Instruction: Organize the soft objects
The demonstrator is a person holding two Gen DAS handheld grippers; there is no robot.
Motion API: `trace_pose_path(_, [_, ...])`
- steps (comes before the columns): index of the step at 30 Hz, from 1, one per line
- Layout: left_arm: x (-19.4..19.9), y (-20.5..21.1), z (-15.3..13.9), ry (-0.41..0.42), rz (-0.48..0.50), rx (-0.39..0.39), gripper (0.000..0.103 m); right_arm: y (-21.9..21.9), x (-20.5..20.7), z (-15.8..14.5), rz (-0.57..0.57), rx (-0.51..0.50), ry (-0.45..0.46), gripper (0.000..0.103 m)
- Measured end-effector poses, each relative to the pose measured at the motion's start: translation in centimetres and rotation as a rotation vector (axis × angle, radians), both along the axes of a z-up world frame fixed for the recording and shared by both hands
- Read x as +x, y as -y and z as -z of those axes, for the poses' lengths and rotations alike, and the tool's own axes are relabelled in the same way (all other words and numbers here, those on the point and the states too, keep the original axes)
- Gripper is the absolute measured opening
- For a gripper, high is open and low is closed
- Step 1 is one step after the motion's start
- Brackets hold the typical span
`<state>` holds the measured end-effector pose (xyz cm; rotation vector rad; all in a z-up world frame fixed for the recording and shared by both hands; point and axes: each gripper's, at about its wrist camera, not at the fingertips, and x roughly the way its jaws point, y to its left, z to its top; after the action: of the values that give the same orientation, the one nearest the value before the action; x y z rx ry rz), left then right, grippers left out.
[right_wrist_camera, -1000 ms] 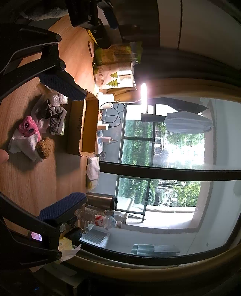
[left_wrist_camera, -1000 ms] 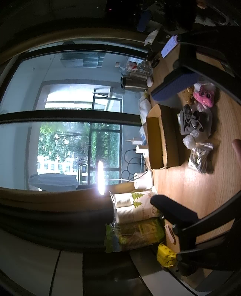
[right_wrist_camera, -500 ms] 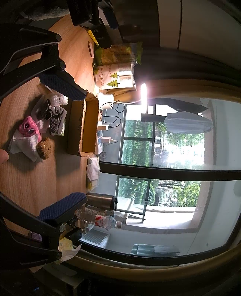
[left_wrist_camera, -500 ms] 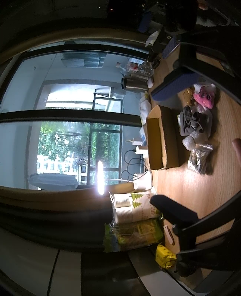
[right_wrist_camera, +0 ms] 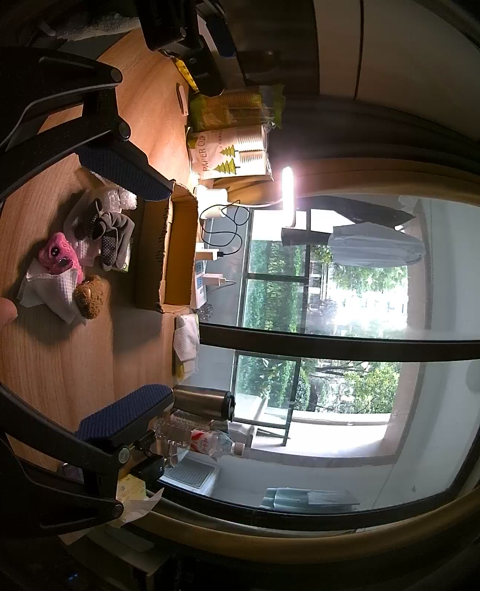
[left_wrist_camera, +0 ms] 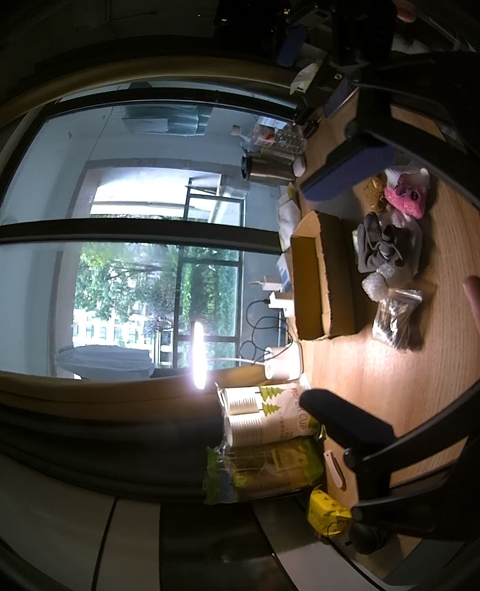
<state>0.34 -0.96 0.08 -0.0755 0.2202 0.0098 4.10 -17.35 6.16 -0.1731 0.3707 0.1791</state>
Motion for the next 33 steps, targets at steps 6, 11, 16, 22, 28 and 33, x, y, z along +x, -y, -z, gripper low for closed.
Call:
trace_pose_path(6, [0.05, -0.02, -0.04, 0.0, 0.0, 0.001, 0.102, -0.02, 0.0, -0.01, 0.0, 0.0, 0.001, 0.101])
trace_pose_path(11, [0.08, -0.05, -0.05, -0.001, 0.0, 0.0, 0.102, -0.02, -0.01, -0.03, 0.001, 0.0, 0.001, 0.101])
trace_pose_path(16, [0.07, -0.07, -0.05, -0.001, 0.0, -0.001, 0.102, -0.02, 0.0, -0.03, 0.001, 0.001, 0.0, 0.101])
trace_pose_path(22, [0.08, -0.11, -0.06, -0.002, 0.001, -0.001, 0.102, -0.01, 0.0, -0.03, 0.001, 0.002, 0.0, 0.101])
trace_pose_path(28, [0.04, 0.06, 0.05, -0.005, 0.002, -0.002, 0.102, 0.0, -0.01, 0.0, 0.001, 0.001, 0.0, 0.101])
trace_pose_path(33, [-0.13, 0.56, 0.27, -0.007, 0.002, -0.003, 0.102, -0.04, -0.1, 0.19, 0.002, 0.0, -0.005, 0.101])
